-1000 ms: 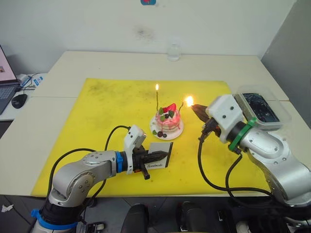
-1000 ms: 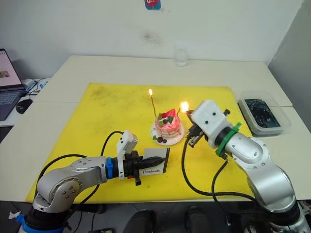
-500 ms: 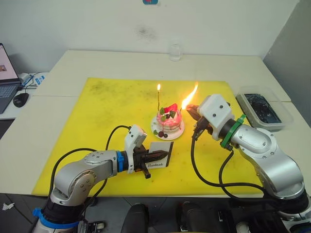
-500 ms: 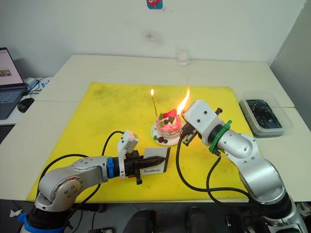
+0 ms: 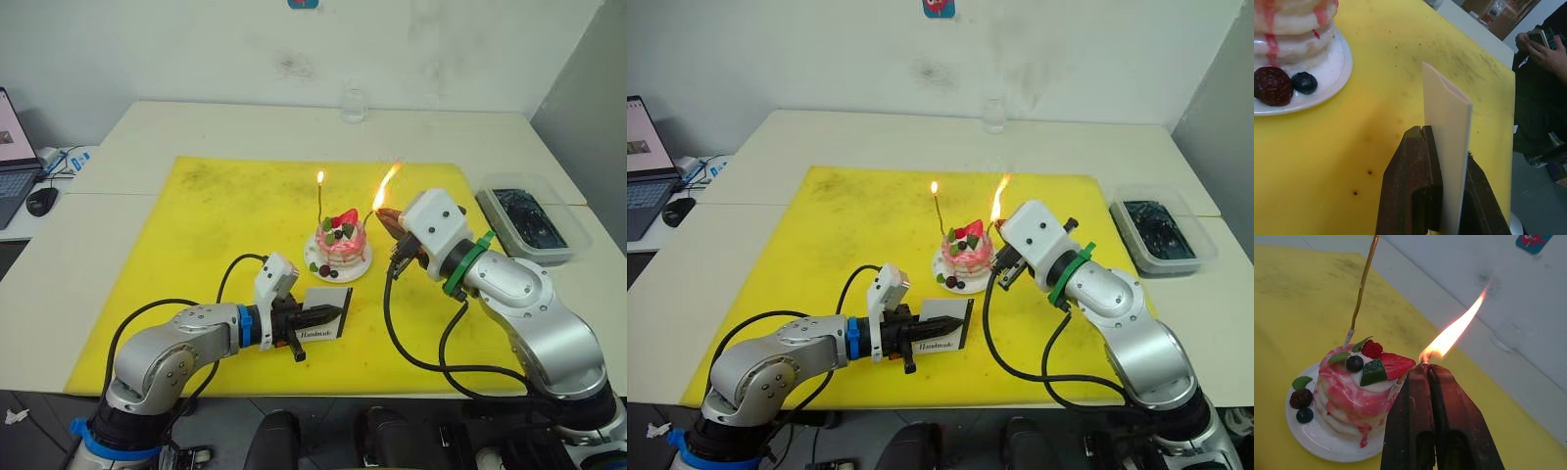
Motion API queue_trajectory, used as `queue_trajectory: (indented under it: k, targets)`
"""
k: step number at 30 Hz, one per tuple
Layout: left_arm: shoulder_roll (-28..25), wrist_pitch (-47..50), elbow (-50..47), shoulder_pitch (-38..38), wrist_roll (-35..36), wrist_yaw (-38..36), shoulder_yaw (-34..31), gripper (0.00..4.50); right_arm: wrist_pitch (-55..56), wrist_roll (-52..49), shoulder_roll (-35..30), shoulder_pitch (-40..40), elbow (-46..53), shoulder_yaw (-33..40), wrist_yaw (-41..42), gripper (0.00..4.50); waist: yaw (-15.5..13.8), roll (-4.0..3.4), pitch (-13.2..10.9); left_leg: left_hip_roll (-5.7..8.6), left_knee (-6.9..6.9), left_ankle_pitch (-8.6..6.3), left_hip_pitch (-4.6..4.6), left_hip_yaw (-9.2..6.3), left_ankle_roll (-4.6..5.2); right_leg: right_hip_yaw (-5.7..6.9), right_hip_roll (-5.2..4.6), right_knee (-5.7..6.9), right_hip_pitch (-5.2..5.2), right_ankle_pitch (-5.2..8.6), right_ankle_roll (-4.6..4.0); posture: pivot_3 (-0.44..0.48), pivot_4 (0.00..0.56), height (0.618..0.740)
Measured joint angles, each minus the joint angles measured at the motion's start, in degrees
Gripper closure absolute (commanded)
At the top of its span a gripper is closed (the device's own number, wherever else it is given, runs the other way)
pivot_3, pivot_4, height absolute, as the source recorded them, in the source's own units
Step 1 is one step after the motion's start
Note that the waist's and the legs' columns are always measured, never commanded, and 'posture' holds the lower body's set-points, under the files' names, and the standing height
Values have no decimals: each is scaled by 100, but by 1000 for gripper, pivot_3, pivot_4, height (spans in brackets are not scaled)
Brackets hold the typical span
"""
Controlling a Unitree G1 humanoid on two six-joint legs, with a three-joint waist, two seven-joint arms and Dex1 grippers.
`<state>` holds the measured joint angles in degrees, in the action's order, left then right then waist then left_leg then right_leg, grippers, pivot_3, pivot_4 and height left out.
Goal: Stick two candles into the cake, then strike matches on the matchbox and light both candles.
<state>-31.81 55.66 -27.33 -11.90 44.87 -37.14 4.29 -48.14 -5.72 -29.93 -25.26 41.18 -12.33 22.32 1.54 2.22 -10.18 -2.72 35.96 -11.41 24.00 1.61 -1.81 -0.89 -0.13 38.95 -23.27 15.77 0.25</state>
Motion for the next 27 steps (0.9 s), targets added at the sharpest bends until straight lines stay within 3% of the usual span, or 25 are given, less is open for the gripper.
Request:
queue_trajectory:
  k: [27]
  targets:
    - [43,-8,69,-78,-62,-99,46,4500,-63,-95,39,8,-3,52,181,4449,0,0,0,0,0,0,0,0,0,0,0,0,0,0,0,0,150,740]
